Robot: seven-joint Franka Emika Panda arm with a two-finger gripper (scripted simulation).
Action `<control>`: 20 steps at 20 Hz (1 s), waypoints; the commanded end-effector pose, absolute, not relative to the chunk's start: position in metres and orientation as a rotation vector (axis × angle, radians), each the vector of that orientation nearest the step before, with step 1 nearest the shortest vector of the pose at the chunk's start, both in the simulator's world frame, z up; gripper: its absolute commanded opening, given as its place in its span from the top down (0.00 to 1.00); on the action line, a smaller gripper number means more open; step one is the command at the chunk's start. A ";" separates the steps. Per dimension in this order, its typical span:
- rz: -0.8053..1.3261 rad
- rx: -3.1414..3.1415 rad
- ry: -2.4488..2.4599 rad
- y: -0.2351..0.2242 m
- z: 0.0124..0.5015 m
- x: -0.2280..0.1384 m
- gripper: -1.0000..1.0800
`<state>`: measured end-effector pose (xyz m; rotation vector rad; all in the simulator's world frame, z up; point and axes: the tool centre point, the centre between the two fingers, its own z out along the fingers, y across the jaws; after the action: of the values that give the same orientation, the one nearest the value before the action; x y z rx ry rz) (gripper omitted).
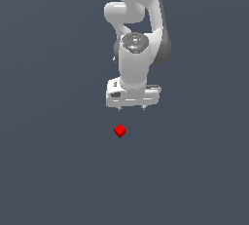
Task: Pick up the red cube and move it to a goal position.
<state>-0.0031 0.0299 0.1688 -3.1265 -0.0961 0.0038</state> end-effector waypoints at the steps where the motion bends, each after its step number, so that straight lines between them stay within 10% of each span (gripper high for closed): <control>1: 0.004 -3.127 -0.096 0.030 0.169 -0.003 0.04; 20: 0.003 -3.099 -0.443 0.012 0.124 0.002 0.04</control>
<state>0.0008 0.0144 0.1305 -3.1059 -0.3917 0.0023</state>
